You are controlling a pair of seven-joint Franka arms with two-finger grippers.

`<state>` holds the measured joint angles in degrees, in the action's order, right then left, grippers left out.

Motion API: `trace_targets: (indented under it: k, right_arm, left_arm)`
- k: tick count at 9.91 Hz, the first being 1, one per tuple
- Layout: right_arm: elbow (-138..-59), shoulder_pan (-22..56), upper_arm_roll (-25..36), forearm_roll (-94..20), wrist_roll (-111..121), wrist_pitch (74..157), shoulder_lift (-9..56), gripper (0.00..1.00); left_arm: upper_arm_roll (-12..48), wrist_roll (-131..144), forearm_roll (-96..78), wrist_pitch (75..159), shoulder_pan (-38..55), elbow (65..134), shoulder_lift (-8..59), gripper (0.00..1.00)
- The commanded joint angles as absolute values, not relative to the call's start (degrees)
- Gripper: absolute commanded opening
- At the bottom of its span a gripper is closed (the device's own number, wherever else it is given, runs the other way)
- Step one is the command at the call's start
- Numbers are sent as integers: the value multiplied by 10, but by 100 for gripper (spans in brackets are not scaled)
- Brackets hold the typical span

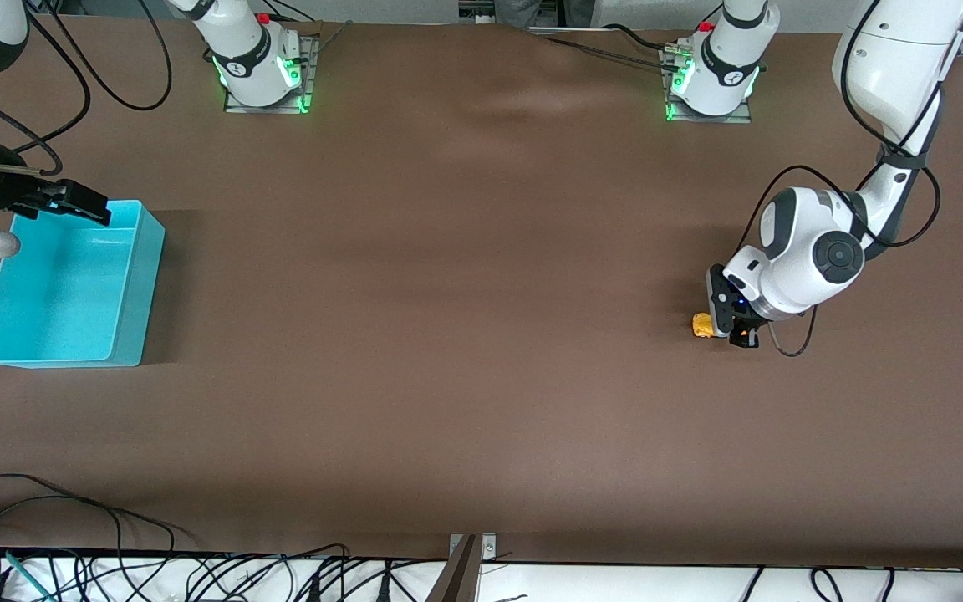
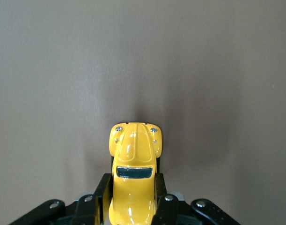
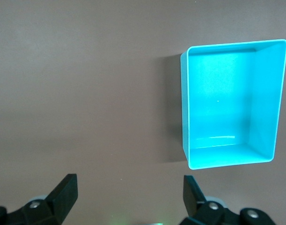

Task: Wind up and store yellow beetle car
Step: 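Close the left gripper on the yellow car's body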

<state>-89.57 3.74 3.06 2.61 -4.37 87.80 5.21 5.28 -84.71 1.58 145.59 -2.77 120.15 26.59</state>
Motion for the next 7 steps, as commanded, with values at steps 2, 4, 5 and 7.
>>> trace_targets:
  k: [2, 4, 5, 7]
  right_arm:
    - [-901, 36, 28, 33, -44, 882, 47, 100]
    - [-901, 36, 28, 33, -44, 882, 48, 100]
    - [-901, 36, 28, 33, -44, 882, 48, 100]
    - [-901, 36, 28, 33, -44, 882, 48, 100]
  left_arm:
    - [51, -931, 27, 1463, -98, 1175, 320, 35]
    - [52, -988, 27, 1462, -145, 1155, 338, 36]
    - [51, -1012, 27, 1462, -162, 1148, 342, 36]
    - [51, -1048, 27, 1462, -193, 1139, 349, 36]
